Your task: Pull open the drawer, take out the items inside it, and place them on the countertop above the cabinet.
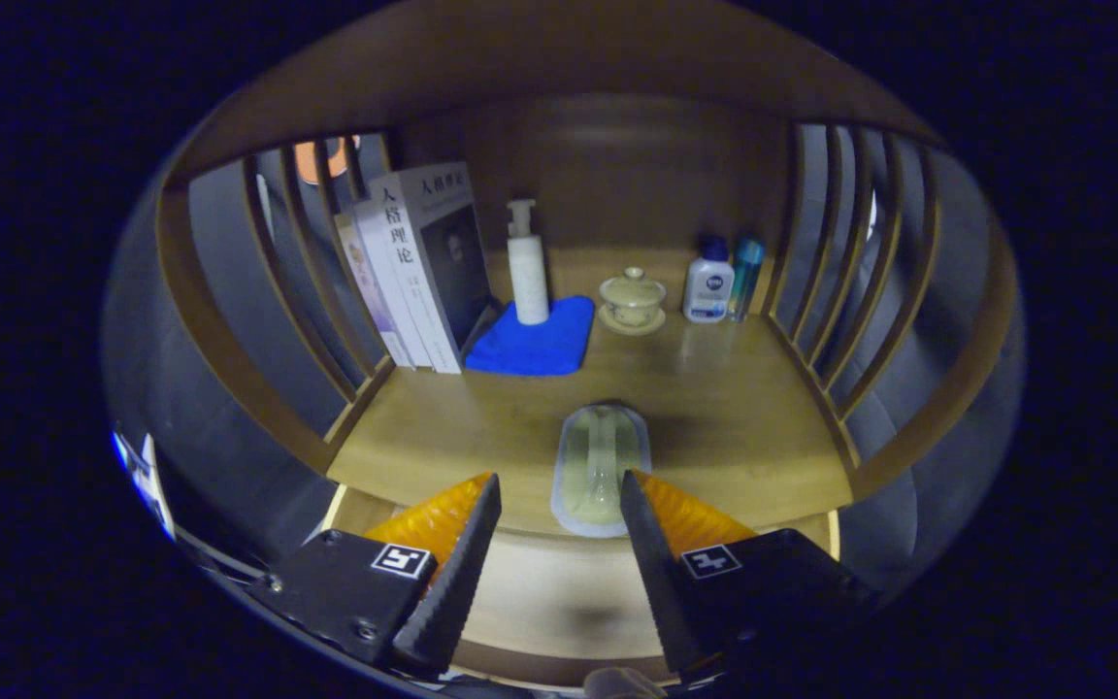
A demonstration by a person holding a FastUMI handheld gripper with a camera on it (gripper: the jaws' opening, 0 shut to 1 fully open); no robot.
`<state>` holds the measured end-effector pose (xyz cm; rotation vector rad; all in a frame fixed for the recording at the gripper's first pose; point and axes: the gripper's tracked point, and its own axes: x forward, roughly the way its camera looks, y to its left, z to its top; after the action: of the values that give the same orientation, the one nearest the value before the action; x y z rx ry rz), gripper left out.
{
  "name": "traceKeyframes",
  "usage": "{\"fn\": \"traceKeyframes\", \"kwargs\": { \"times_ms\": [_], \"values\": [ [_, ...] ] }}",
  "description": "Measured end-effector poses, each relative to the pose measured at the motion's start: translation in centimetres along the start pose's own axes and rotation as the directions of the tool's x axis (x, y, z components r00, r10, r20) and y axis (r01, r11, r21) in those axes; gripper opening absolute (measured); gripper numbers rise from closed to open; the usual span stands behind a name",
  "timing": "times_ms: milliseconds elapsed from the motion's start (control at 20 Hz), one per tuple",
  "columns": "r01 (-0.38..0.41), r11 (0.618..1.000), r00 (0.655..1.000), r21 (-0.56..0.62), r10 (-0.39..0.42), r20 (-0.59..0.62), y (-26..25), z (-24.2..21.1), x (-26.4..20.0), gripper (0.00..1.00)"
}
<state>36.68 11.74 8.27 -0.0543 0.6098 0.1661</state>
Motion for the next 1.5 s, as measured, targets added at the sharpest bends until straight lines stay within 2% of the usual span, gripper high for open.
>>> {"fn": "traceKeyframes", "kwargs": {
  "times_ms": [200, 450, 500, 650, 850, 1150, 1350, 1500],
  "values": [
    [-0.007, 0.999, 0.990, -0.047, 0.013, 0.137, 0.9, 0.4, -3.3, 0.79],
    [-0.023, 0.995, 0.958, -0.097, 0.049, 0.283, 2.7, -2.4, -9.8, 0.81],
    [-0.027, 0.995, 0.948, -0.093, 0.055, 0.312, 3.1, -3.3, -11.1, 0.83],
    [-0.027, 0.996, 0.913, -0.087, 0.060, 0.404, 3.9, -6.0, -14.0, 1.00],
    [-0.024, 0.999, 0.871, -0.027, 0.035, 0.490, 3.8, -10.4, -16.9, 1.00],
    [-0.022, 0.998, 0.848, 0.052, -0.009, 0.529, 2.5, -15.3, -17.6, 1.00],
    [0.051, 0.997, 0.856, 0.059, -0.074, 0.512, 1.3, -19.9, -16.1, 1.00],
    [0.055, 0.997, 0.872, 0.058, -0.076, 0.484, 1.8, -23.2, -14.6, 1.00]
  ]
}}
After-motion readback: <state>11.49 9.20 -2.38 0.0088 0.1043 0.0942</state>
